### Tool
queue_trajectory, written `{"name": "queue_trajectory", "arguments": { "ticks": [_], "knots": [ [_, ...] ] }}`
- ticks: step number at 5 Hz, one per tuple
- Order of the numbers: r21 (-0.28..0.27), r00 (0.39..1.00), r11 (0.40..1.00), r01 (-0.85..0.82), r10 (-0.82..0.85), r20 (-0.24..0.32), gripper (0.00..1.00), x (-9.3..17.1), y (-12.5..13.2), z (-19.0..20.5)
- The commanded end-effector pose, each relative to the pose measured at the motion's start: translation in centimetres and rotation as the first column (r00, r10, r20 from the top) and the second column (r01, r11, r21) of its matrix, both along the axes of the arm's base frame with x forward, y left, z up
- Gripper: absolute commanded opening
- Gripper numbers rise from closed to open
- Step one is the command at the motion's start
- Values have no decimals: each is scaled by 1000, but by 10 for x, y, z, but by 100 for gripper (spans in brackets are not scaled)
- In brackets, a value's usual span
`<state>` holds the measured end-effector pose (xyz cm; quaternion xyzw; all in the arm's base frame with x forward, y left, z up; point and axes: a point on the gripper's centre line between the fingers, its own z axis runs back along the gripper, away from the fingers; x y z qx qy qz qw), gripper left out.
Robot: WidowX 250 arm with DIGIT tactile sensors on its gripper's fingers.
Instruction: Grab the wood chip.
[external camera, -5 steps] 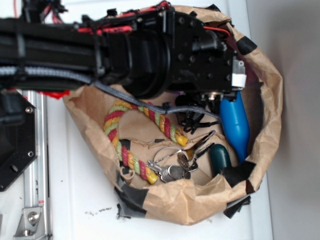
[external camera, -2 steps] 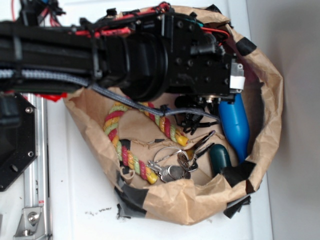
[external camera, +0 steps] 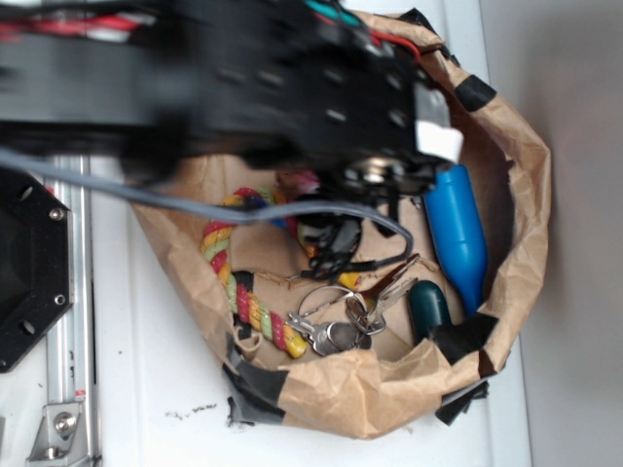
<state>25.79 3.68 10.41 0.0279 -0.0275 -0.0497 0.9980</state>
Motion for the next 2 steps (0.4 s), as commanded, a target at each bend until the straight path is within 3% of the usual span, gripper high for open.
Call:
{"name": "queue_trajectory", "arguments": {
  "ticks": [1,2],
  "knots": [
    [-4,999,1000,-1,2,32,0,5,-20,60],
    [1,1000,1000,-6,6,21,0,11,-18,51]
  ]
}}
